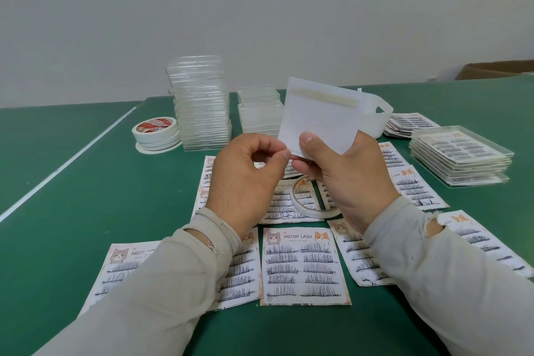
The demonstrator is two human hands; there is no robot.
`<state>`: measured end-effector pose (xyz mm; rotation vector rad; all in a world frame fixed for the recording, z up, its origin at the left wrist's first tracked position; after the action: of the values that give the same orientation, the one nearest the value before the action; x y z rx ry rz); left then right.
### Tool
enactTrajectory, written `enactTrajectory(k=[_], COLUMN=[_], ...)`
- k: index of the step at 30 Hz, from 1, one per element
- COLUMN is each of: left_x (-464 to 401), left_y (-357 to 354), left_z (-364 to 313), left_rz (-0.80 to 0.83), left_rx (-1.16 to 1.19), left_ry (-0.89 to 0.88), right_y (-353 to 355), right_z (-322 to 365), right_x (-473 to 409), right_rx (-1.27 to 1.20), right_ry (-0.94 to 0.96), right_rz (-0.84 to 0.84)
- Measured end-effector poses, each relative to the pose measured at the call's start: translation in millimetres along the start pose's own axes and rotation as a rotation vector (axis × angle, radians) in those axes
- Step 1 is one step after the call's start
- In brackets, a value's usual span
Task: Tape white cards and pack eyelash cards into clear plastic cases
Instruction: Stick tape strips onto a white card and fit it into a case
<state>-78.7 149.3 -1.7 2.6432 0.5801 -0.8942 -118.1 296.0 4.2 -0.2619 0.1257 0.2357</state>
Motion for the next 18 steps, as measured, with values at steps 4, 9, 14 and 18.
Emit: enactTrajectory(k=[4,9,14,18], left_x=[1.5,1.3,0.7,0.3], left_y=[1.2,3.9,6.3,7.0], left_z=[-1.4,-5.7,-8.6,-6.1], left_rz=[-0.018,-0.036,-0.05,-0.052], left_rx=[0.006,-0.03,-0.116,-0.128], left_ry=[-0.025,-0.072,-0.104,-0.079], right_y=[2.1,2.8,1.9,1.5], right_z=[-0.4,-0.6,-0.6,-0.7], right_x=[-1.7,-2.4,-2.5,-2.1], right_rx=[-0.071,-0.057,0.013,0.073], right_ry=[-0.039,-0.036,0.007,0.045], right_rz=[-0.024,-0.028,-0.013,0.0])
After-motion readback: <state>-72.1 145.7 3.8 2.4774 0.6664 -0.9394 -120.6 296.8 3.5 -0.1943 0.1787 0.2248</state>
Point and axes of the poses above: each hand's wrist, its own x-axis away from the middle knuckle, its own y-axis out of the back of the hand, z = x × y, the point moved 4 cm from there along -x, towards the middle knuckle, and after that the axes turned 11 degrees about -y, right-handed, at the moved point
